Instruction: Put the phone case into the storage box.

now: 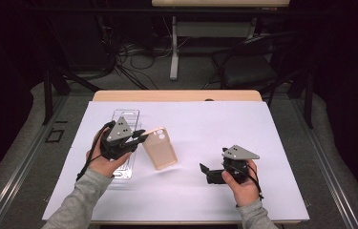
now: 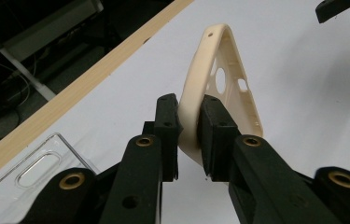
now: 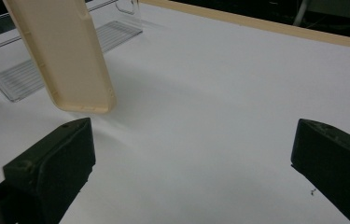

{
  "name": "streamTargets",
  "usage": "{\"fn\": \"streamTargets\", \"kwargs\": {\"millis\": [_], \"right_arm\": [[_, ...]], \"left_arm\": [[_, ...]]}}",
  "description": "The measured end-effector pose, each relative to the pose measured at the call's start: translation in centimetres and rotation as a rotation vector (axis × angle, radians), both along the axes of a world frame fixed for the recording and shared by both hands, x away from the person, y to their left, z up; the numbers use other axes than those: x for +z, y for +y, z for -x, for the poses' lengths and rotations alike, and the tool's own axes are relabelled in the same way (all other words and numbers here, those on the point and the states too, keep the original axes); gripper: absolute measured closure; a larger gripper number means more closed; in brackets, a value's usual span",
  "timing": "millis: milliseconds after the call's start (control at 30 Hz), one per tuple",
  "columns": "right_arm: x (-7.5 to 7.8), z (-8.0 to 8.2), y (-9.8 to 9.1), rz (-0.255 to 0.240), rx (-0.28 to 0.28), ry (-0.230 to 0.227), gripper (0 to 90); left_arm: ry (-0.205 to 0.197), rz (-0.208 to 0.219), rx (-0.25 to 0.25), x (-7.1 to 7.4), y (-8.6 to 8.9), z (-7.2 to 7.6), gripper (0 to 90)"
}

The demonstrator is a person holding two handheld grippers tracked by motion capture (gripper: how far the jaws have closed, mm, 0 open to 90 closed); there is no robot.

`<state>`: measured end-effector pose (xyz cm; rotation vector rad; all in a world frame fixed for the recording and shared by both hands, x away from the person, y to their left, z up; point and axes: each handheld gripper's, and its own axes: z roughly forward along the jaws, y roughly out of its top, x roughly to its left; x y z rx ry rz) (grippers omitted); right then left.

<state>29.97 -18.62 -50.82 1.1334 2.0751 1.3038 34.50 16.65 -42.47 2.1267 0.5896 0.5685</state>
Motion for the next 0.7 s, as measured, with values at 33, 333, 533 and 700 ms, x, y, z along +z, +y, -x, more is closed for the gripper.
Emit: {"fn": "streamTargets", "kwargs": {"millis": [33, 333, 533, 700], "right_arm": [[0.0, 0.0, 0.0, 0.0, 0.001, -0.001, 0.0], [0.0, 0.0, 0.0, -0.007, 0.001, -0.002, 0.0], [-0.1, -0.1, 0.0, -0.007, 0.005, 0.002, 0.0], [-0.2, -0.1, 0.0, -0.006, 0.003, 0.007, 0.0]], "left_arm": [[0.01, 0.002, -0.001, 0.0, 0.1, -0.3, 78.6], [0.06, -0.016, 0.01, -0.2, 0.6, -2.4, 78.6], [0.067, -0.046, 0.008, 0.1, 0.5, -3.3, 78.6], [0.069, -0.049, 0.004, 0.6, 0.5, -4.1, 78.6]]}}
